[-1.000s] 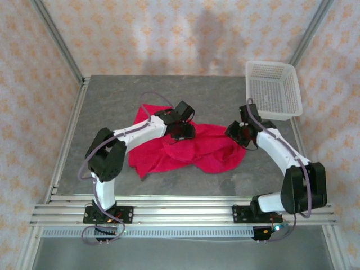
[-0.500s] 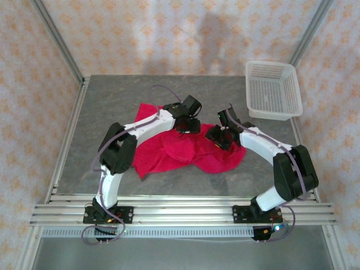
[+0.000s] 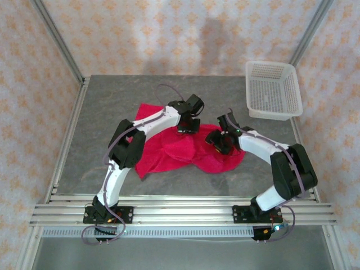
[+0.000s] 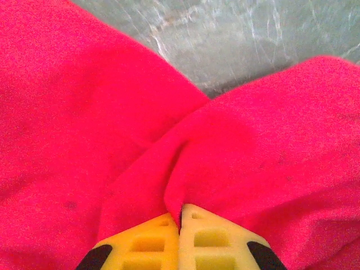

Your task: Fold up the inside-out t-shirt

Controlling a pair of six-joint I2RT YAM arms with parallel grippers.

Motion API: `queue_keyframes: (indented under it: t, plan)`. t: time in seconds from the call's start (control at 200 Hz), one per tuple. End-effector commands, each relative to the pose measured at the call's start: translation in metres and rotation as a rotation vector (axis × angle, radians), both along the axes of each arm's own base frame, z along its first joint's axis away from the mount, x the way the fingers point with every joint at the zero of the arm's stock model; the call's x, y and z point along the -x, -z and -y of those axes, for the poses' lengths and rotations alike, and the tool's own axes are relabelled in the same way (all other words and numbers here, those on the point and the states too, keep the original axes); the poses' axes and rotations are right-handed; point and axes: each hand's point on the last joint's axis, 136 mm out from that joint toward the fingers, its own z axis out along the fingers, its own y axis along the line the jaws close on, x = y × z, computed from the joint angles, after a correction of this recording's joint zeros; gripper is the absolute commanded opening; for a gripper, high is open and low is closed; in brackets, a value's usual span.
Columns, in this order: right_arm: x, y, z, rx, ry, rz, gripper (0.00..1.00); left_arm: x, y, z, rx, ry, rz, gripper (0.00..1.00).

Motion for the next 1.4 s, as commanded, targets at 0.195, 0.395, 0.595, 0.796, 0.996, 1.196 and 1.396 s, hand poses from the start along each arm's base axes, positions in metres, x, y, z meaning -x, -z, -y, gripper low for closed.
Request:
queue_keyframes:
  t: [0.195, 0.395, 0.595, 0.796, 0.996, 1.196, 1.396]
  plan:
    - [0.008, 0.043, 0.024, 0.143, 0.034, -0.053, 0.43, -0.028, -0.168, -0.021, 0.262, -0.114, 0.235, 0.0]
    - [0.007, 0.027, 0.034, 0.191, 0.024, -0.018, 0.38, -0.01, -0.168, -0.029, 0.313, -0.138, 0.243, 0.0]
    - [-0.005, -0.048, 0.005, 0.043, -0.037, 0.173, 0.24, 0.001, -0.127, -0.026, 0.35, -0.166, 0.17, 0.0]
    - [-0.027, -0.067, -0.027, -0.095, -0.039, 0.225, 0.14, 0.004, -0.117, -0.026, 0.345, -0.172, 0.152, 0.0]
    - [-0.053, -0.062, -0.088, -0.148, -0.104, 0.225, 0.1, 0.003, -0.128, -0.026, 0.348, -0.172, 0.169, 0.0]
    - [-0.092, -0.036, -0.111, -0.212, 0.076, 0.258, 0.62, 0.001, -0.146, -0.024, 0.391, -0.189, 0.196, 0.0]
    - [-0.102, 0.011, -0.107, -0.193, 0.262, 0.182, 0.69, 0.003, -0.167, -0.026, 0.416, -0.194, 0.229, 0.0]
